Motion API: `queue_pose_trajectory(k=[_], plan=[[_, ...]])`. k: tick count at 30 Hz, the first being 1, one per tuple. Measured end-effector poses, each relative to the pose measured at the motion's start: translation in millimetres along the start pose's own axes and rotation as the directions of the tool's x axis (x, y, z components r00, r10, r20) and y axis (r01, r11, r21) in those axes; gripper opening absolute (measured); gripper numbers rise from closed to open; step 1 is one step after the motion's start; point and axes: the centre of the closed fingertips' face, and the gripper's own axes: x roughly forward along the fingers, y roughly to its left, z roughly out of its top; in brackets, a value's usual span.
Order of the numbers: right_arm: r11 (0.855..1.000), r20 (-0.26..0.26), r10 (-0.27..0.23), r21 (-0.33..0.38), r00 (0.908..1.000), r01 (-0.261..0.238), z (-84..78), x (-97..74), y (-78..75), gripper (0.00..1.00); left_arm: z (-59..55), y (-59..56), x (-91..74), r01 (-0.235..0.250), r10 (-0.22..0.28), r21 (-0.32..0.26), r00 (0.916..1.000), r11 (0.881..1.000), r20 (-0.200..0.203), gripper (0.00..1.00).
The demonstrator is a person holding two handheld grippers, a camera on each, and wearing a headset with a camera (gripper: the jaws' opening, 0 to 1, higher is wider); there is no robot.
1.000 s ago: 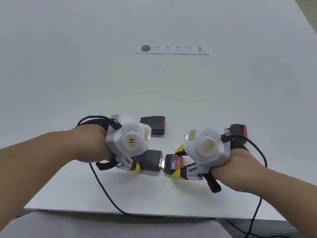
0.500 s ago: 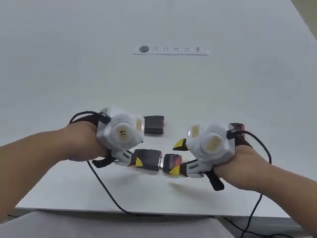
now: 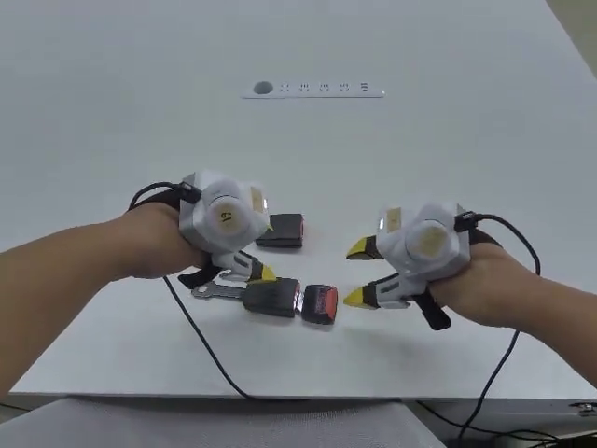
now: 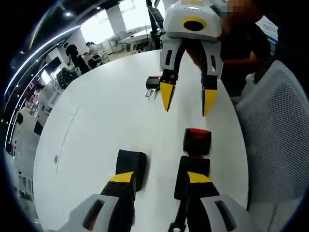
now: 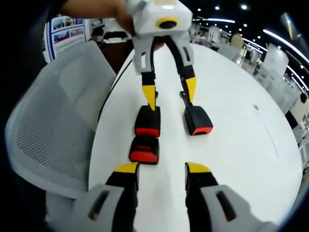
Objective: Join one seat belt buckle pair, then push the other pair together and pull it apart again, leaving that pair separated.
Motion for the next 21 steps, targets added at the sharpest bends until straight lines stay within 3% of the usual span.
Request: queue_pose_trajectory(k=[10,13,21], plan=[[0.999,-0.049,-0.043,0.025,0.9979,0.044,-39.8,-30.1,-35.1,0.36,9.7,30.6,10.0,-0.027,0.027,0.002,0.9993,1.000,0.026,0.49],[0.997,-0.071,-0.056,0.042,0.9959,0.059,-55.0,-37.2,-42.2,0.36,6.1,37.7,17.1,-0.020,0.021,-0.010,0.9996,1.000,0.019,0.50],[0.991,-0.125,-0.092,0.082,0.9880,0.102,-91.7,-55.6,-70.0,0.36,-6.5,43.7,30.0,0.015,-0.015,-0.017,0.9998,1.000,-0.011,0.52]])
